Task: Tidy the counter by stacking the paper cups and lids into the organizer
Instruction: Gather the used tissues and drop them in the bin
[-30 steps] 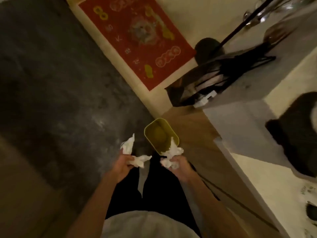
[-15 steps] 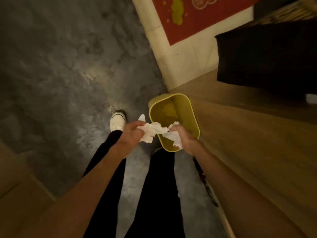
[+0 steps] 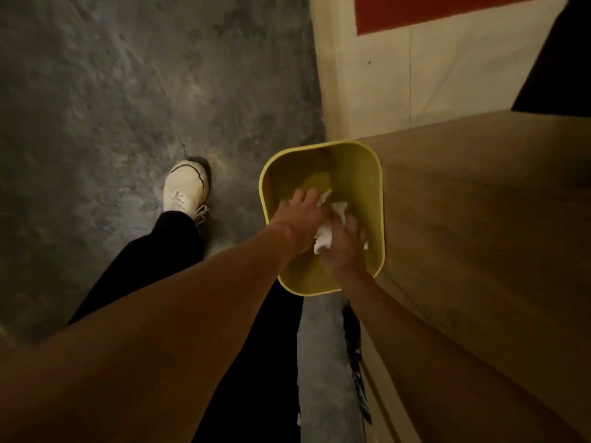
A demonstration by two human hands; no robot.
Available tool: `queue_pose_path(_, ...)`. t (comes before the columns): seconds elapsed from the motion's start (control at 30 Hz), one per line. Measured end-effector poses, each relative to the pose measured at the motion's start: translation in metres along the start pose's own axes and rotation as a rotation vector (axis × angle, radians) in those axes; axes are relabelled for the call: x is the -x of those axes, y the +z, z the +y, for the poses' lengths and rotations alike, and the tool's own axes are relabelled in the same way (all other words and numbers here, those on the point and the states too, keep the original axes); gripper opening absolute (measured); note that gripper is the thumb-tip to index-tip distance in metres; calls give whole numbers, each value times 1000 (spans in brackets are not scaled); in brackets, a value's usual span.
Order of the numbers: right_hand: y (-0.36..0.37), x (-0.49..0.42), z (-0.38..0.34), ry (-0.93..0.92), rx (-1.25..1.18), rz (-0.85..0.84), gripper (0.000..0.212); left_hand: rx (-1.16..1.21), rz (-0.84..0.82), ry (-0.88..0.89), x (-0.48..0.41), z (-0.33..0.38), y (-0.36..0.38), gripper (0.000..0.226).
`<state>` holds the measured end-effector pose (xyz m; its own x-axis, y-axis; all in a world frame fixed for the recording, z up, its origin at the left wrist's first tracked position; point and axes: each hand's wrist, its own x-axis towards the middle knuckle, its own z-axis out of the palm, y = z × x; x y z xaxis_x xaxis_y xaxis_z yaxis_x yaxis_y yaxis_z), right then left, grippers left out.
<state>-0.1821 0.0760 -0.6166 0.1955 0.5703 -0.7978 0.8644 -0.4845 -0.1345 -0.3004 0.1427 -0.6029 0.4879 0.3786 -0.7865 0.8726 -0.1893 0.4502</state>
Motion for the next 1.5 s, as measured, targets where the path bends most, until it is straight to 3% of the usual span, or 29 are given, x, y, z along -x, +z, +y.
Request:
queue_pose_path(0.1,2,-3,6,-6,70,-52,88,-21,-62,-25,-10,1,6,83)
queue_pose_path(0.27,-25,8,-9,7,48,-269,118,-42,-83,-5,9,-10,-11,85)
queue_pose_path(0.43,-86,61,-42,2,-38,-231,97,-85,-14,-22,76,-10,-65,69)
queue_pose_path(0.6,-171,169,-103,-98,-234,-15,50,-195,4,-92,188,6,-150,48)
queue_pose_path(0.83,-242,367,-157,-98,-591,311,13,-191,55,127,373,50,-244,43)
queue_pose_path(1.13,-230,590,-103,43,-816,540,18,-230,114,367,527,167,-248,39)
queue_pose_path(1.5,-111,755,56,381,-996,844,20,-496,-113,608,579,354,-106,36)
